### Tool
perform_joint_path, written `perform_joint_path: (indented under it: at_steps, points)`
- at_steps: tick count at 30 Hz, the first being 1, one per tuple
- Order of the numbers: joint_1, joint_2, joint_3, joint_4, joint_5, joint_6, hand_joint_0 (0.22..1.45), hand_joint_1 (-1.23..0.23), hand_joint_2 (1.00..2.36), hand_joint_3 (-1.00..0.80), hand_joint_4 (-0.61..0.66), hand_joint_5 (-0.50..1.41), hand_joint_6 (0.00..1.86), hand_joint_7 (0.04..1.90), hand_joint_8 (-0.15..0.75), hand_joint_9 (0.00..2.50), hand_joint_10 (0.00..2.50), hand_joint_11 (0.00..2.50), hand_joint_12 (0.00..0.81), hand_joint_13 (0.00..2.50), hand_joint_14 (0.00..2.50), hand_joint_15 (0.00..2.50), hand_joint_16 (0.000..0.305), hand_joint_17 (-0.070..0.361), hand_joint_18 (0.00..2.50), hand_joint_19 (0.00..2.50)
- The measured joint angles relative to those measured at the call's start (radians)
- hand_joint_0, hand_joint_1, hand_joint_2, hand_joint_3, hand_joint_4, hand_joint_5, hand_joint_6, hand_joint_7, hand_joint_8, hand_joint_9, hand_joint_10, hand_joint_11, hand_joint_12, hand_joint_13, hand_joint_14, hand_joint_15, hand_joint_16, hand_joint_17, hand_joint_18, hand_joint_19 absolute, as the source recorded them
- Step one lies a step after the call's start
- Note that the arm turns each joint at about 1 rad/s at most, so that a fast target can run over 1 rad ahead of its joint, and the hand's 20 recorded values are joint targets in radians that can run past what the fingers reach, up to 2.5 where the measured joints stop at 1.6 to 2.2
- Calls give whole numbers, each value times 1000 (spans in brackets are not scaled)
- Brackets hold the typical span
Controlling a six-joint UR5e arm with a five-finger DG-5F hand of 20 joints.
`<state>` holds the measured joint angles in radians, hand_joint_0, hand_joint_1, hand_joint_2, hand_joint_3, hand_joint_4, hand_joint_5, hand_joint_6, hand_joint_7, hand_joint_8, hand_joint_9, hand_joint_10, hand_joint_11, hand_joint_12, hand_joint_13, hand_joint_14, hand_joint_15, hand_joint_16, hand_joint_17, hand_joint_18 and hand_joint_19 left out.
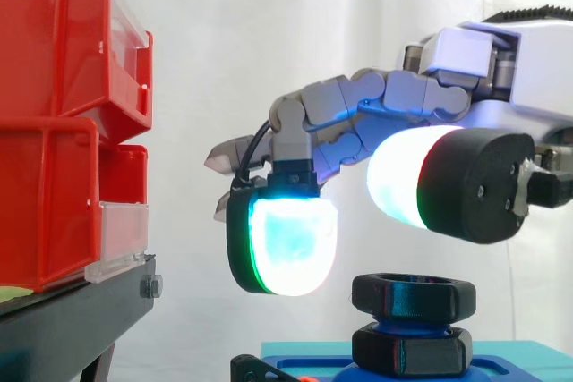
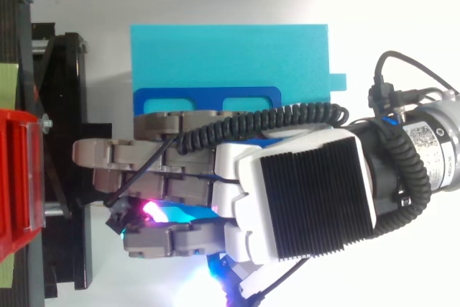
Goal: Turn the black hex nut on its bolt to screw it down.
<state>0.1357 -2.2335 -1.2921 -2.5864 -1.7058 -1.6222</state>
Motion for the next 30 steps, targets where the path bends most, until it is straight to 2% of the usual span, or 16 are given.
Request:
perform_joint_path:
  at_steps: [14, 30]
  points:
    - [-7, 0, -1, -23, -7, -1, 509, -177, 1000, -500, 207, -68, 505, 1229, 231, 682, 0, 0, 316, 372, 0, 0, 48, 107, 475, 571]
    - [-22, 0, -1, -26, -10, -1, 511, -173, 1000, -500, 145, -45, 504, 1407, 233, 701, 0, 0, 312, 377, 0, 0, 47, 107, 484, 570]
